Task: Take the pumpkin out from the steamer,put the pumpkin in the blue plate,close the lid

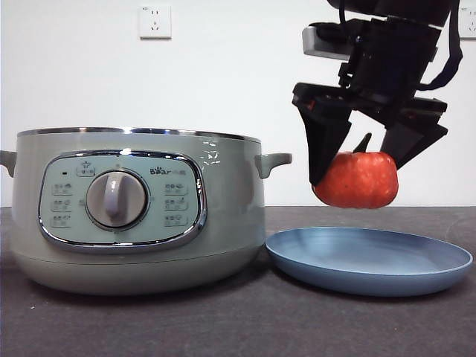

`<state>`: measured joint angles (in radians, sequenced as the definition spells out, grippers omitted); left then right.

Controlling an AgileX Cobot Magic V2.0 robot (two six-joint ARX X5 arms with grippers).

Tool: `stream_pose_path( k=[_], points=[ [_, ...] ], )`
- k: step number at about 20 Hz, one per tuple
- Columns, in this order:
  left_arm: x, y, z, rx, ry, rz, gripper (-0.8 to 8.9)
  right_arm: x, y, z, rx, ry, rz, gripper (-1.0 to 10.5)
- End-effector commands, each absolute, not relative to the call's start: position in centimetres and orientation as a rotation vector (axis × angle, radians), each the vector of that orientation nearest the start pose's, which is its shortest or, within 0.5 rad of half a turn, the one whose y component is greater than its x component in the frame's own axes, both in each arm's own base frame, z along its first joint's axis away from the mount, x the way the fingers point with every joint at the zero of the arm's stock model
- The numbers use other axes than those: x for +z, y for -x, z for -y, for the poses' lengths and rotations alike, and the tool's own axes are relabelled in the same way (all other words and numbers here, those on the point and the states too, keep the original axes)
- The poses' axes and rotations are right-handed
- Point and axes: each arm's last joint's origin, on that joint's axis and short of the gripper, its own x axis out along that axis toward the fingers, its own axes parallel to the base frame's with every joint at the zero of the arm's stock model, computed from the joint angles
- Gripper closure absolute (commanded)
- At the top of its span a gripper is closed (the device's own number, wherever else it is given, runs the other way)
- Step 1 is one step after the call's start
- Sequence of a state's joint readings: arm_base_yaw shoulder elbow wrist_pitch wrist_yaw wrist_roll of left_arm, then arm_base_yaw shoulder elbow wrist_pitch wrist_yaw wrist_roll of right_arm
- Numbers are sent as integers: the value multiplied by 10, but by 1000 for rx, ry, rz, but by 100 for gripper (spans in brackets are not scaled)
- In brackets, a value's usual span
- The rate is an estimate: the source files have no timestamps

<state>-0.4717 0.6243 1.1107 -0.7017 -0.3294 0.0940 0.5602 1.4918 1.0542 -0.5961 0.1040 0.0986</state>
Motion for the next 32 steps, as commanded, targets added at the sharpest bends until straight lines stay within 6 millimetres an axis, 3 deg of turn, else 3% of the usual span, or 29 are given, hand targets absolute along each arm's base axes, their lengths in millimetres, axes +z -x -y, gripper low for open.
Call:
stream_pose_path(
  k=[1, 5, 9, 13, 17, 23, 28, 32],
  points=[
    [414, -78, 29, -144, -151, -118, 822, 220, -258, -152, 359, 282, -1043, 944],
    [414, -78, 29, -145, -150, -118, 822, 201, -269, -148, 375, 293, -1115, 781],
    [414, -78, 29, -145, -150, -119, 822, 181, -278, -148, 400, 273, -1177, 778],
    [414, -78, 29, -145, -152, -123, 822, 178, -279, -149, 398, 263, -1184, 456],
    [414, -78, 30, -182, -133, -123, 822, 182, -278, -148, 392, 247, -1176, 445],
    [406, -104, 46, -250, -132, -213, 822, 236, -258, -138, 419, 201, -1015, 446],
    [386, -152, 76, -411, -128, -376, 821, 293, -225, -120, 438, 148, -805, 446],
    [367, -191, 99, -503, -127, -451, 822, 319, -204, -108, 441, 122, -695, 446]
  ],
)
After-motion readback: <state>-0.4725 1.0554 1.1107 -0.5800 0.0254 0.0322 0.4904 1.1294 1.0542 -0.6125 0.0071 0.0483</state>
